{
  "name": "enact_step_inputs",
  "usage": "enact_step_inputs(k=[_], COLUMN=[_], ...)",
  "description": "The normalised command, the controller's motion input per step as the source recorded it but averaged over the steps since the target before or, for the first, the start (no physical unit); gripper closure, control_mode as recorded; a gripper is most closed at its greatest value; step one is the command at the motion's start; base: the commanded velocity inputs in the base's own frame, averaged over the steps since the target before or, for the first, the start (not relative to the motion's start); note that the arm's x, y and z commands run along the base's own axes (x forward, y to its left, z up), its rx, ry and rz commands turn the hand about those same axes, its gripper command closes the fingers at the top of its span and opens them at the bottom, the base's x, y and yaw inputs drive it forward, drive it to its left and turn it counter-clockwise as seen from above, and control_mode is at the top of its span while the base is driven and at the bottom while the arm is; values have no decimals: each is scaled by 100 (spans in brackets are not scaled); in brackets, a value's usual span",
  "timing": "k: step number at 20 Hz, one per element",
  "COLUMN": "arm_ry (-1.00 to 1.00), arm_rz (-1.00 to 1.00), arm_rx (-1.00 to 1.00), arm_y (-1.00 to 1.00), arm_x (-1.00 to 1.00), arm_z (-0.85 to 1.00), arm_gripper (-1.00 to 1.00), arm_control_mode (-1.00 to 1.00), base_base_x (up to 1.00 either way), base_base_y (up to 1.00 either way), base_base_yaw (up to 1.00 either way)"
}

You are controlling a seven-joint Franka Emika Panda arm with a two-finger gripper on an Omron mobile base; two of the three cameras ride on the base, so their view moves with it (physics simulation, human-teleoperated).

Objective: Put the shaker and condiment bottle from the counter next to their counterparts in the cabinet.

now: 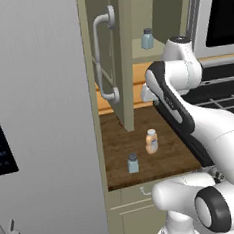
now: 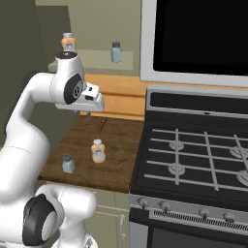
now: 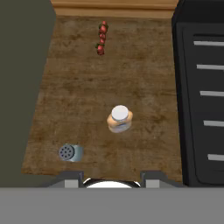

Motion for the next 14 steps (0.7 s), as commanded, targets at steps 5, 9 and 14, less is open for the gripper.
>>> enact_step_inputs(k=[5,9,14], arm_ry=[0,-8,-19], arm_rz=[7,40,50], arm_rx=[5,20,23], arm_y=[-11,-30,-14], arm_x=[-4,-22,-14], arm_z=[-10,-34,-14], arm_gripper=[-100,-100,-100], arm_control_mode=[-100,-100,-100], base_base_x=[0,0,0], base_base_y=[0,0,0], base_base_yaw=[0,0,0])
